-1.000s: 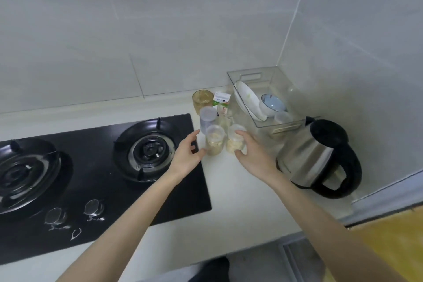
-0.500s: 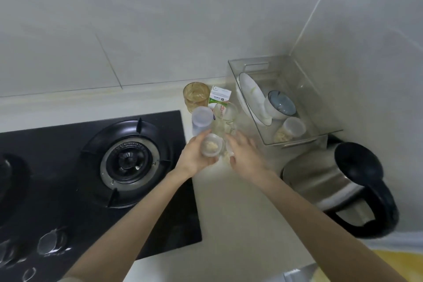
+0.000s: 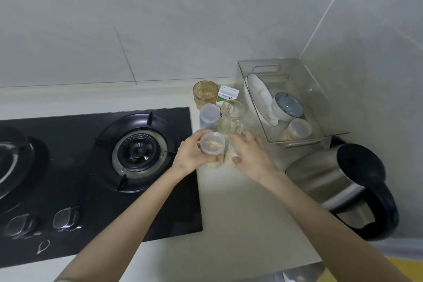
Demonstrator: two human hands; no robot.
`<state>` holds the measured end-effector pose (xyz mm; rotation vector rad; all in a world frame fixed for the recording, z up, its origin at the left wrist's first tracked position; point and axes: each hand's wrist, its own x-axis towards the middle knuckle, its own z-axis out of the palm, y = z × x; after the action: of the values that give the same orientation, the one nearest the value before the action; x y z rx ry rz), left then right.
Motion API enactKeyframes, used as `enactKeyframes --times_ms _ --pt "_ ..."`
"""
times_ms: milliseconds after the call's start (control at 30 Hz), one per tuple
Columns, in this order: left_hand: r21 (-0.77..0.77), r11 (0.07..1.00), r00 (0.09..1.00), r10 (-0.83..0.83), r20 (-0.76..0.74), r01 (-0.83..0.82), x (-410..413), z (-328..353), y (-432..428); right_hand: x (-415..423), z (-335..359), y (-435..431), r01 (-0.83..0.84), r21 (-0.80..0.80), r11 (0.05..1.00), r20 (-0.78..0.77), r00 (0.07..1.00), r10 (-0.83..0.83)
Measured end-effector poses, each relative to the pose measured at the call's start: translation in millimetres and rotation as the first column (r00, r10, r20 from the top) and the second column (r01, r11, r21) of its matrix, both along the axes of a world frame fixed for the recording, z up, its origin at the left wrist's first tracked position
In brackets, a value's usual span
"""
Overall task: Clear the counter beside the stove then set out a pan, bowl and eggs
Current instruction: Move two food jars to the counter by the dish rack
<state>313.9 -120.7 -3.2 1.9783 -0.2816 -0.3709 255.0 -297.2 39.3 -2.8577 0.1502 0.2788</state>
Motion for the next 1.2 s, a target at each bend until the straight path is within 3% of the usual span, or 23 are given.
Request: enactKeyframes --times_ms 433,633,900,1200 --pt "-0.057 0.974 0.953 0.226 0.204 -0.219 -143.4 74.2 69.5 -103.1 59.0 40.6 -0.132 0.217 0.967 0.291 0.954 0.065" --pt "-0.074 0.907 0.875 0.420 0.242 -0.415 -242.4 99.9 123.8 -161.3 78.1 91.8 -0.326 0.314 0.891 0.402 0.897 0.187" --pt "-0.109 0.712 0.672 0.694 0.258 -0.693 -364.2 113.9 224.3 -220.2 86.9 209.9 -0.614 0.323 0.720 0.480 0.762 0.434" --pt "-0.059 0.395 0.362 0.884 0.295 -0.917 -539.4 115.3 379.6 -328.4 90.2 419.3 -0.867 0.297 0.400 0.510 0.498 0.701"
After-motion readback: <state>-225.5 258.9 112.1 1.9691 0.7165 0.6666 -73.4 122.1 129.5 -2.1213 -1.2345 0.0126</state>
